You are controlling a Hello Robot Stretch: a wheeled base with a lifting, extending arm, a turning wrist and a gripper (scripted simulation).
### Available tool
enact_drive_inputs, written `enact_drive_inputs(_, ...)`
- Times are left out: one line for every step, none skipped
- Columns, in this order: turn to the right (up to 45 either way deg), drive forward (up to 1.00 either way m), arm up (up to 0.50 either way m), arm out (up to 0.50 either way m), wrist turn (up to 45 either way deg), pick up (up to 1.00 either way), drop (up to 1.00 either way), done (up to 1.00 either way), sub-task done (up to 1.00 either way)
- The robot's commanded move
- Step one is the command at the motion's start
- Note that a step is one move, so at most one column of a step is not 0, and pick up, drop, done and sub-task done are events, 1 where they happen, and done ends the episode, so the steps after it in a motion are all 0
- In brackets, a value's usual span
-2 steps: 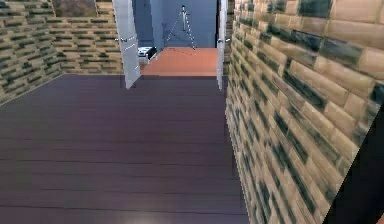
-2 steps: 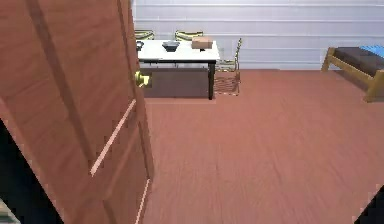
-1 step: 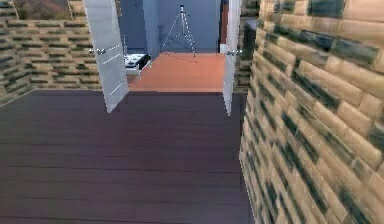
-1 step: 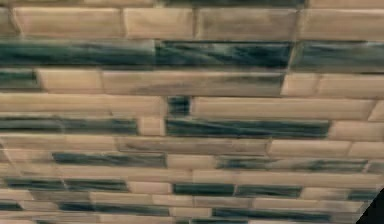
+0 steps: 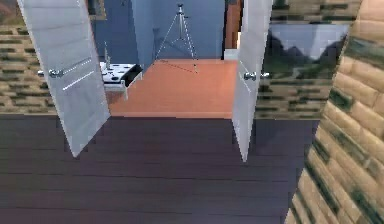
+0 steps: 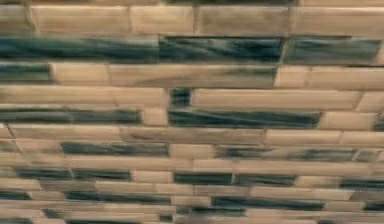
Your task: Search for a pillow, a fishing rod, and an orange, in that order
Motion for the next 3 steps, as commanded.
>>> enact_drive_inputs(0.0, 1.00, 0.00, 0.00, 0.0, 0.00, 0.00, 0.00, 0.00)
enact_drive_inputs(0.0, 1.00, 0.00, 0.00, 0.0, 0.00, 0.00, 0.00, 0.00)
enact_drive_inputs(3.0, 0.00, 0.00, 0.00, 0.0, 0.00, 0.00, 0.00, 0.00)
